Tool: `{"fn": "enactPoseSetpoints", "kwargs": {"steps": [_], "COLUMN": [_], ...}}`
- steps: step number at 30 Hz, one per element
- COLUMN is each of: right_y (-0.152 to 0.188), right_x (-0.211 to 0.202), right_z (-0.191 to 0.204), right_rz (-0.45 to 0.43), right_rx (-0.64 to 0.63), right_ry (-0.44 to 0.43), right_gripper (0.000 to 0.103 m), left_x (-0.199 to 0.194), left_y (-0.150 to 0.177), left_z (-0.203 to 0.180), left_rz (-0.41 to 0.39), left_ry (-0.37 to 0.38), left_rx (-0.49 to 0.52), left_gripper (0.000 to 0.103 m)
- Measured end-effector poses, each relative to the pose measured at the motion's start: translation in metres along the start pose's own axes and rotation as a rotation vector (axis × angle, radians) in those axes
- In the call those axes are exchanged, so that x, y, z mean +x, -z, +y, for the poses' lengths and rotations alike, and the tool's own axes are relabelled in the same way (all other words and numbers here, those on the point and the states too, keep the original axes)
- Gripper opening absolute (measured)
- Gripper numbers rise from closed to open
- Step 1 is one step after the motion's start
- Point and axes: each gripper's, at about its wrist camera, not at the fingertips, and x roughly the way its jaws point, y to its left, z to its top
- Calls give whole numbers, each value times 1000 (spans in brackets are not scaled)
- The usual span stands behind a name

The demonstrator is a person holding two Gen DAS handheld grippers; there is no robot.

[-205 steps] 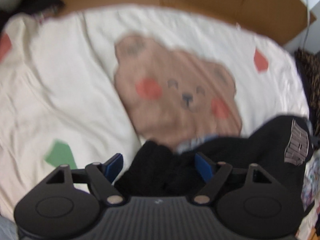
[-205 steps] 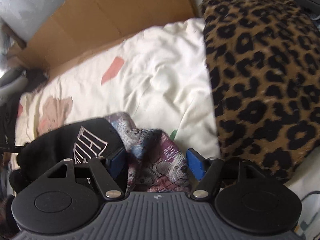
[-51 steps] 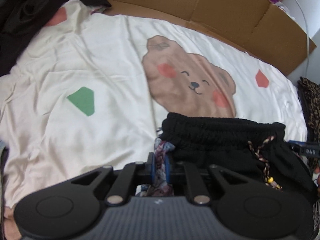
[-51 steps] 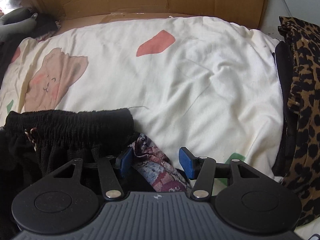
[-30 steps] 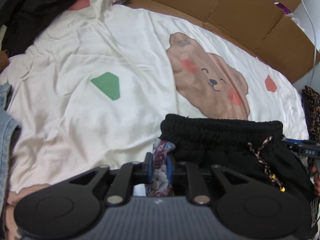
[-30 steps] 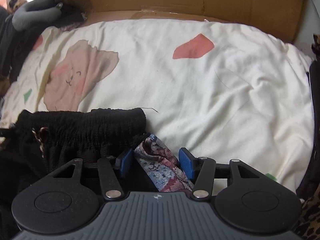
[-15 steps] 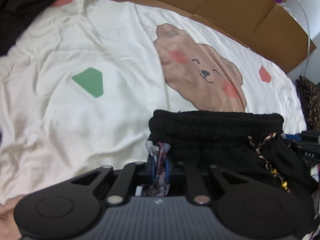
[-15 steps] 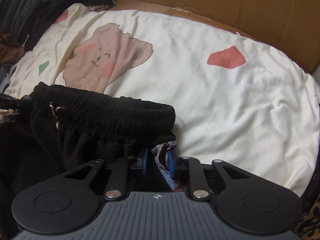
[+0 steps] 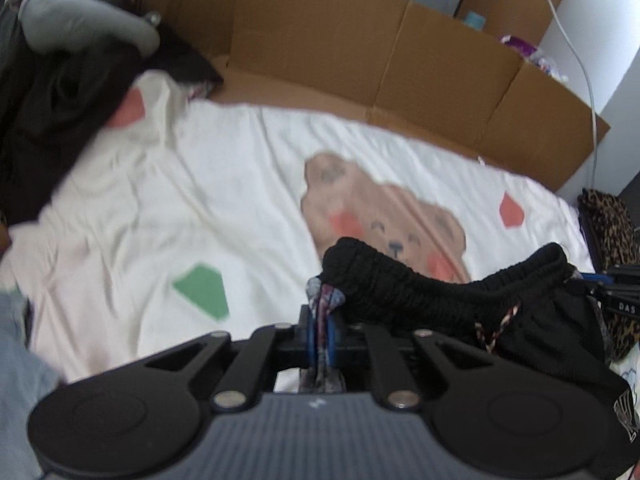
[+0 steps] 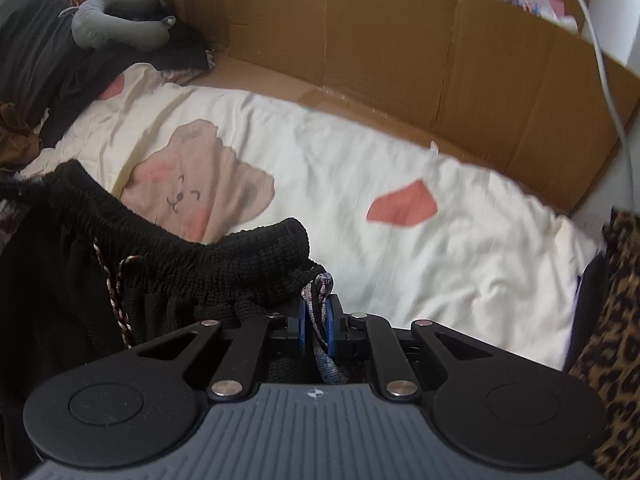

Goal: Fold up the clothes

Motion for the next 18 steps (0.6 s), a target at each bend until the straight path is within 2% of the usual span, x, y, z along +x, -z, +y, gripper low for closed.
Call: {"fn": "enactPoseSetpoints", "kwargs": {"steps": [7,15,18], "right_y": [-36,-73,-85], "right_x": [1,8,8], "right_z": [1,-5,-8], "right_rz": [-18,44,50], "right_rx": [-56,-60,-62], "right_ry": [68,120,145], "right_gripper": [7,7,7], "left_x": [10,29,40], "left_y": [-34,-75,-87], "left_z": [-1,-3,2], "left_rz": [-33,-73,-74], "left_ry": [-10,14,28], "left_rx": [35,76,53], "left_gripper": [7,7,7]}}
